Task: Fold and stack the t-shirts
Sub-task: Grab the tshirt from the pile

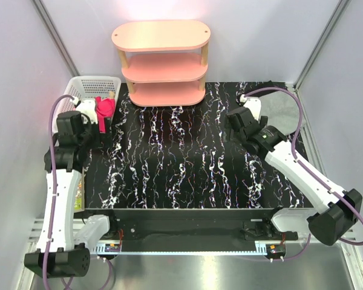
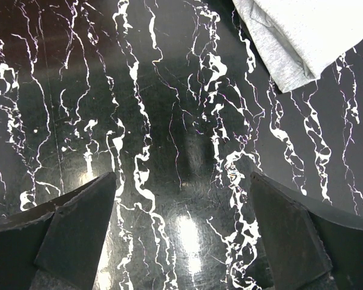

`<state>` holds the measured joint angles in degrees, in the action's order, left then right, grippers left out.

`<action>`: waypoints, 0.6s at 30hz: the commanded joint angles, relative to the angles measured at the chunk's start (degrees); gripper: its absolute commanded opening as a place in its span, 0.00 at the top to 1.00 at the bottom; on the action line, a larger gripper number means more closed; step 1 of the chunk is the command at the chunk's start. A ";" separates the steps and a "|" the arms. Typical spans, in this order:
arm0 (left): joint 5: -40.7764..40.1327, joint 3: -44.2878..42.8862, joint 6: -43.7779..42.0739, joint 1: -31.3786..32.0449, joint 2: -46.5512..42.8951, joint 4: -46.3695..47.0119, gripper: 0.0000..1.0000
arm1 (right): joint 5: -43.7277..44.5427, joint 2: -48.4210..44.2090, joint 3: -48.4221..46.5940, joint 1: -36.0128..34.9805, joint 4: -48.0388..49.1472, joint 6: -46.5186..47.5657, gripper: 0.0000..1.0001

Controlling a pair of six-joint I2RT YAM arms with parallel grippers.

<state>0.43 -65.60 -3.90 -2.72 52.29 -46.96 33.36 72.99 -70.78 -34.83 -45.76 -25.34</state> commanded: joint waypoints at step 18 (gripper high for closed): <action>-11.68 -17.79 -1.11 0.08 33.65 15.32 0.16 | -9.19 -13.93 6.97 -0.33 4.80 -2.08 0.00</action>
<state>-10.76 -78.85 -3.86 -2.70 80.99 -34.83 26.33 60.62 -64.49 -34.83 -42.63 -25.96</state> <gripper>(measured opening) 0.869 0.994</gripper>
